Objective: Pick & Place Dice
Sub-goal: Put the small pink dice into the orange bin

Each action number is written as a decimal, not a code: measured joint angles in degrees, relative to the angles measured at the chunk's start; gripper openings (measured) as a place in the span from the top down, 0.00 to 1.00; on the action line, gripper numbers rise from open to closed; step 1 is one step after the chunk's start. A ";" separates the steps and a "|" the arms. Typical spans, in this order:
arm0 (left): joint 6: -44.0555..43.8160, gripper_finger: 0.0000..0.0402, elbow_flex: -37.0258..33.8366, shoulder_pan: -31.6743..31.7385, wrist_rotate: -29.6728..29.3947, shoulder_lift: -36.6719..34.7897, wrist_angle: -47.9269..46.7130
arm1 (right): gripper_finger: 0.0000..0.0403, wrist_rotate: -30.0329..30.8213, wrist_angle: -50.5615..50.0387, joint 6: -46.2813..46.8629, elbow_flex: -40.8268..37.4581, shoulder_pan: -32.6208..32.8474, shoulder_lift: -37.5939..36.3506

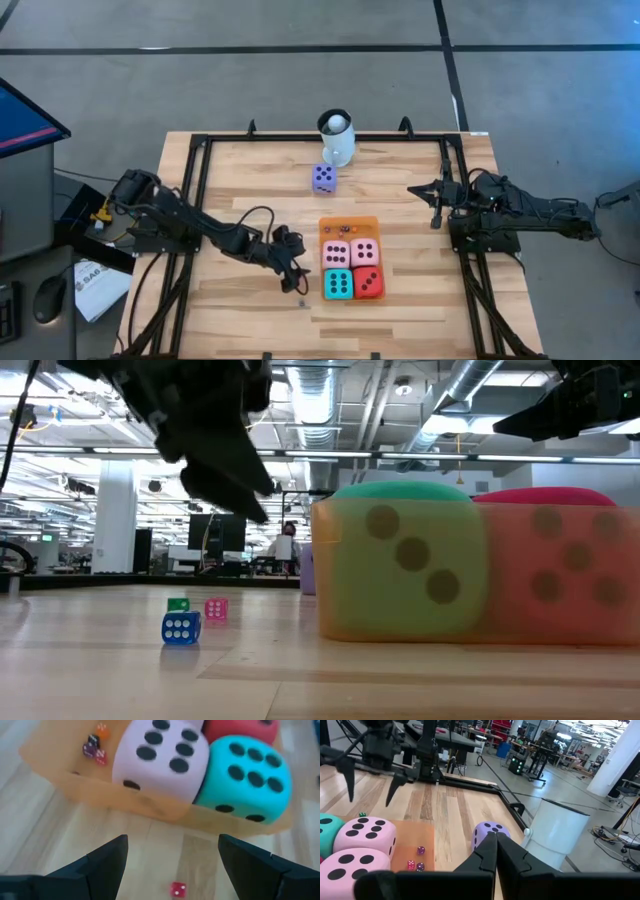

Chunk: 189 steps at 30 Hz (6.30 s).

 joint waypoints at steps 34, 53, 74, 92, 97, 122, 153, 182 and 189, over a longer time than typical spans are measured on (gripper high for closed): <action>-0.52 0.25 4.50 -0.59 9.66 9.56 -10.75 | 1.00 0.00 -0.52 -0.09 0.00 -0.01 0.00; -0.39 0.25 4.44 -0.66 8.56 9.56 -10.02 | 1.00 0.00 -0.50 0.00 0.00 -0.02 0.00; -2.08 0.25 4.43 -1.36 9.00 10.70 -8.75 | 1.00 0.00 -0.70 -0.02 0.00 -0.08 0.00; -3.56 0.25 4.48 -1.33 7.31 10.65 -10.17 | 1.00 0.02 -0.68 0.00 0.00 -0.08 0.00; -3.54 0.25 4.50 -1.33 7.32 10.65 -9.88 | 1.00 0.00 -0.68 -0.01 0.00 -0.08 0.00; -1.80 0.25 4.52 -0.96 7.30 10.65 -8.24 | 1.00 0.01 -0.69 -0.02 0.00 -0.06 0.00; -3.33 0.25 2.78 -1.32 7.63 10.87 -6.89 | 1.00 0.00 -0.70 -0.07 0.00 -0.08 0.00; -3.48 0.61 2.73 -1.38 7.90 11.04 -6.37 | 1.00 0.01 -0.72 -0.04 0.00 -0.06 0.00; -3.50 0.70 2.73 -1.39 7.93 11.05 -6.41 | 1.00 0.02 -0.72 -0.04 0.00 -0.06 0.00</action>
